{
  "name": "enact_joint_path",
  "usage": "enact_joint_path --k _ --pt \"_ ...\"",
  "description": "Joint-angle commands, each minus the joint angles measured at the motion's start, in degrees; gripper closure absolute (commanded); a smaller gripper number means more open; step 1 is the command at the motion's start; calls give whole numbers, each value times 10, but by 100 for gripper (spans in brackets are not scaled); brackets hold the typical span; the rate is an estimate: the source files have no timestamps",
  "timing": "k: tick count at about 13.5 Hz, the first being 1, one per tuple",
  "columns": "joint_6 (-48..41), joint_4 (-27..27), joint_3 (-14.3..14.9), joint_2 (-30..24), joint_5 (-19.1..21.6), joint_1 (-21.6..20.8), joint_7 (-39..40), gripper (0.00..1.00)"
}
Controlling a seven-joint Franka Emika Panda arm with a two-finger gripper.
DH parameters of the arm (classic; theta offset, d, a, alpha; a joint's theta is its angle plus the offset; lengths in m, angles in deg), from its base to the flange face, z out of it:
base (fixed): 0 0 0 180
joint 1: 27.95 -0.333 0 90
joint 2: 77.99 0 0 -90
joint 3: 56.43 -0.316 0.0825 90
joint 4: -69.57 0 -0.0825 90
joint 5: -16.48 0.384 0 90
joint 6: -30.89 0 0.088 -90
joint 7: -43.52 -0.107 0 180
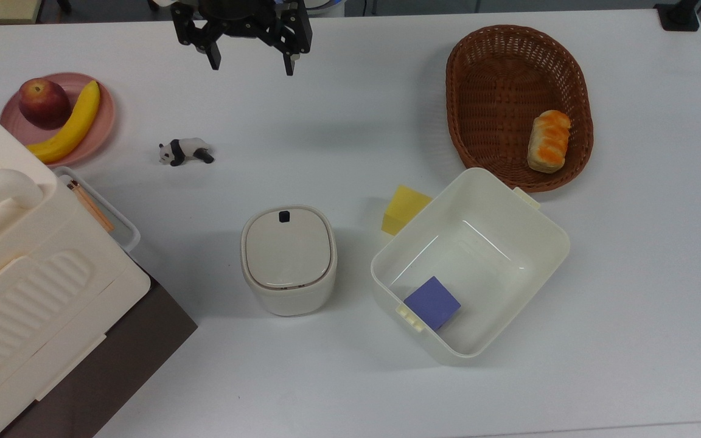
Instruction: Slide the drawer open
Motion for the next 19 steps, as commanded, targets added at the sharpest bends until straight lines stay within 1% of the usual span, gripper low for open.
enact_joint_path --k 1,4,19 --pt "-21 15 1 -14 -7 -4 3 0" --pt "-36 14 1 -14 -7 -4 3 0" --pt "-32 16 1 -10 -7 -3 12 0"
